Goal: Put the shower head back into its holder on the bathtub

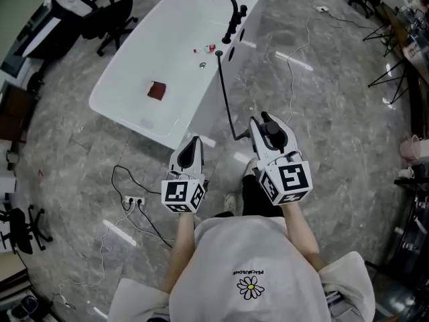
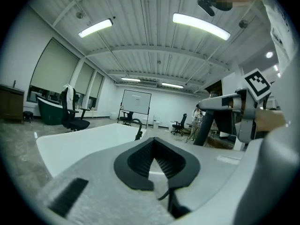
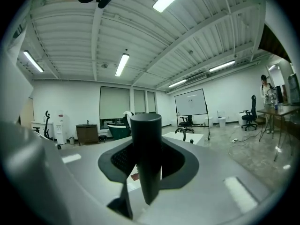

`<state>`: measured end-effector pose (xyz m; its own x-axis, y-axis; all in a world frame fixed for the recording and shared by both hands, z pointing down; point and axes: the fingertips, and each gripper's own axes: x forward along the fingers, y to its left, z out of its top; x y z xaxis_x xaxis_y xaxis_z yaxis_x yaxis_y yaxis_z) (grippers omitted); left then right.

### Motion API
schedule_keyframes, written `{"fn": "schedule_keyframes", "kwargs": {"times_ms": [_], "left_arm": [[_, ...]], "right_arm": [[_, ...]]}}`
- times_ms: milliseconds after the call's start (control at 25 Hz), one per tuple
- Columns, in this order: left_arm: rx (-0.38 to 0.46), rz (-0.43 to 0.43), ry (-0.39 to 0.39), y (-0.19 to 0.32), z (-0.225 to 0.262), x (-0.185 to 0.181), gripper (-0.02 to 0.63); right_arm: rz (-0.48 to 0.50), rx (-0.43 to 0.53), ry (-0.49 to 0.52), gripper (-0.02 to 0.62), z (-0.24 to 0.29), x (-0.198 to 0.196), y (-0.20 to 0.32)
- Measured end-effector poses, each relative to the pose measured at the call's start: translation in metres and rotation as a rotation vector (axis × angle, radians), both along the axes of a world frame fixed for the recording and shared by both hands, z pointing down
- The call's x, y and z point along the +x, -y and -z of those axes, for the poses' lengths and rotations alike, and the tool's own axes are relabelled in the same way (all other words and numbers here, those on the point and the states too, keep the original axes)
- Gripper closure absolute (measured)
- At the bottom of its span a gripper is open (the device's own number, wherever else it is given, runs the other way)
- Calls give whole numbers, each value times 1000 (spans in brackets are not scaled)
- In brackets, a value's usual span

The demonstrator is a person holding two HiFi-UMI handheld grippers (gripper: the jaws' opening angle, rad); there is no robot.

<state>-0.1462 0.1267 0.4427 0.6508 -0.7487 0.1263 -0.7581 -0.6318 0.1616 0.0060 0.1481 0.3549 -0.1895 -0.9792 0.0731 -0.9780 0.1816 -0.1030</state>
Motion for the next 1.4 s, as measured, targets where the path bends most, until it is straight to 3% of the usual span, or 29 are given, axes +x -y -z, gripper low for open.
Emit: {"fn": "schedule_keyframes", "kwargs": {"times_ms": [360, 480, 640, 920, 1200, 1400], "left_arm": [[59, -8, -16, 168, 12, 121, 606], [89, 17, -57, 210, 29, 152, 606], [87, 28, -45, 241, 14, 178, 574], [-23, -59, -48, 302, -46, 223, 471], [-191, -27, -23, 372, -112, 242, 457], [-303, -48, 8, 393, -158, 253, 456]], "right_arm": [[91, 12, 21, 479, 2, 87, 182], [133, 55, 13, 479, 24, 110, 231], [176, 109, 6, 479, 47, 121, 279], [259, 197, 67, 482, 102, 117, 346], [336, 260, 87, 482, 159, 111, 401], [369, 272, 116, 483, 183, 104, 422]]}}
